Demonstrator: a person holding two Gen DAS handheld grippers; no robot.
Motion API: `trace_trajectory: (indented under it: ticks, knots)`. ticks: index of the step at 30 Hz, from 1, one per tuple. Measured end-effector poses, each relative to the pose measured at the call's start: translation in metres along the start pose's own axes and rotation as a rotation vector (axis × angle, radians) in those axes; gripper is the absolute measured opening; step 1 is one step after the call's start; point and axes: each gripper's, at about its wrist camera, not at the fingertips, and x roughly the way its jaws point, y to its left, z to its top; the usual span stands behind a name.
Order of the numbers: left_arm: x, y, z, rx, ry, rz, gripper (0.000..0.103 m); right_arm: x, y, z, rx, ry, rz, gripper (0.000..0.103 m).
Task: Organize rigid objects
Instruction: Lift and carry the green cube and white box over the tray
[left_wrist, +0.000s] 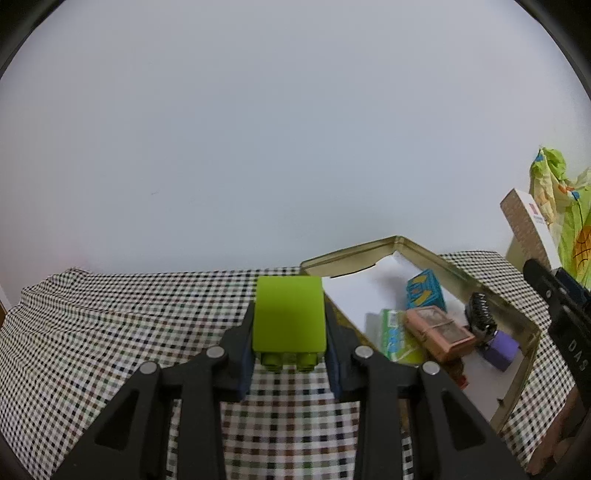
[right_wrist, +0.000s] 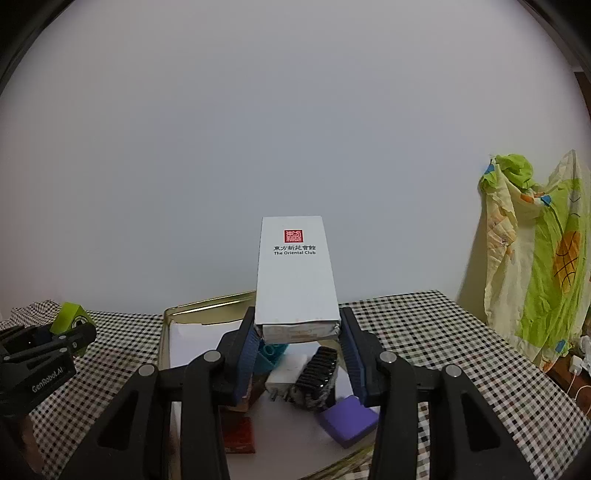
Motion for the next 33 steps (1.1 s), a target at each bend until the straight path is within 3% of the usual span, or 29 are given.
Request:
trace_trajectory:
  ticks: [11, 33]
  knots:
    - [0.001, -0.024, 0.014, 0.026, -0.023, -0.053, 0.031, 0.016, -0.006, 0.006, 0.013, 0.006, -0.03, 0.045]
    - [0.027, -0.078, 0.006, 0.059, 0.044, -0.164, 0.031, 0.052, -0.021, 0.007, 0.015, 0.062, -0.074, 0.045]
